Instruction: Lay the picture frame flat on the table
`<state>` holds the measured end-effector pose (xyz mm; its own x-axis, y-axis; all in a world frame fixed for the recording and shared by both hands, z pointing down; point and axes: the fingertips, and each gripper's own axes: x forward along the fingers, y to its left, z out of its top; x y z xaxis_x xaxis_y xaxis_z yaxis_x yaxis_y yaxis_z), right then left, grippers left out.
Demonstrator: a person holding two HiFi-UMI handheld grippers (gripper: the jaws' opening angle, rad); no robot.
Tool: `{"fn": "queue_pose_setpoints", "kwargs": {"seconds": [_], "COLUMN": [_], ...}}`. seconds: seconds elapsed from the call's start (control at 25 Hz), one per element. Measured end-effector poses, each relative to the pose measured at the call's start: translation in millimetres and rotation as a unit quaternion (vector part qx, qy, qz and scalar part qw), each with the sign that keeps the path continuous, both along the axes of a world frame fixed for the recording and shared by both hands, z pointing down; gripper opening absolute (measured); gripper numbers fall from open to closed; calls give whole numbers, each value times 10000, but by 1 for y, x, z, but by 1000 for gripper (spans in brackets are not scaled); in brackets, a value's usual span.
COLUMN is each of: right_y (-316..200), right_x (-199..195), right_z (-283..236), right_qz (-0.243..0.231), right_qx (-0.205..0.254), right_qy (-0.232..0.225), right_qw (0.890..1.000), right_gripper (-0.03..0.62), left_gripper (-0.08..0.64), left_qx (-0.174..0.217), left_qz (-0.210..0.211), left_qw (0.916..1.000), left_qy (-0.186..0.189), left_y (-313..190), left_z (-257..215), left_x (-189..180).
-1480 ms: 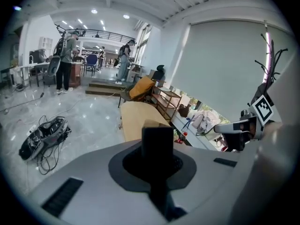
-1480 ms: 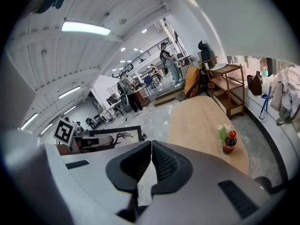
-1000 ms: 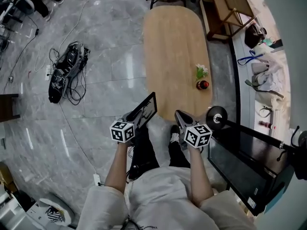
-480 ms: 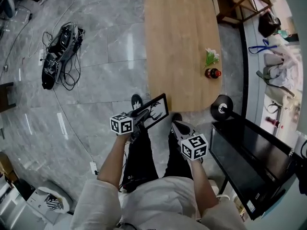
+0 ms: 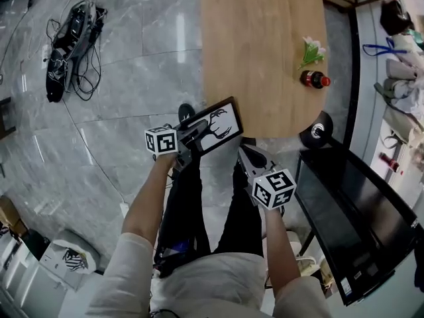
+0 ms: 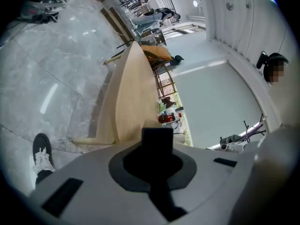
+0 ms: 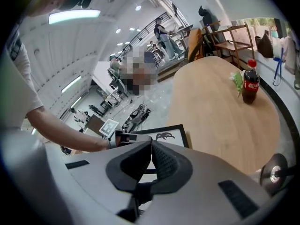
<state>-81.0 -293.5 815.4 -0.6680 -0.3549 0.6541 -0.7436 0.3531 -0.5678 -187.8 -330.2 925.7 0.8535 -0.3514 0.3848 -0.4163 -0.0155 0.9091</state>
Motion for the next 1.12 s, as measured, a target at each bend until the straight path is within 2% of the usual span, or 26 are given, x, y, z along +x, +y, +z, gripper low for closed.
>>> {"fn": "queue_pose_setpoints", "kwargs": {"seconds": [0.24, 0.52, 0.6, 0.68, 0.8, 0.96, 1.12], "right_y": [-5, -9, -10, -9, -11, -11, -8], "right_x": [12, 38, 43, 43, 38, 27, 27], "right_z": [16, 33, 40, 44, 46, 40, 38], "right_qz": [-257, -49, 11, 6, -29, -59, -9], "right_qx": [223, 242, 222, 207, 219, 269, 241], "right_qy": [-11, -46, -58, -80, -137, -202, -226], "right_qw": [9994, 9997, 9997, 9998, 9997, 9994, 9995], "right_gripper": [34, 34, 34, 34, 34, 34, 34], "left_gripper": [28, 28, 31, 74, 74, 75, 130], "left_qx": [-125, -399, -316, -276, -262, -344, -481], "left_qz": [-172, -555, -635, -646, -606, -581, -639], "left_qw": [9996, 9971, 9966, 9968, 9970, 9972, 9967], "left_qy": [208, 339, 419, 393, 411, 324, -136], "left_y": [-14, -19, -25, -24, -22, -23, -21], "left_z": [37, 76, 81, 87, 92, 93, 97], "left_x": [10, 18, 23, 25, 26, 21, 14]}}
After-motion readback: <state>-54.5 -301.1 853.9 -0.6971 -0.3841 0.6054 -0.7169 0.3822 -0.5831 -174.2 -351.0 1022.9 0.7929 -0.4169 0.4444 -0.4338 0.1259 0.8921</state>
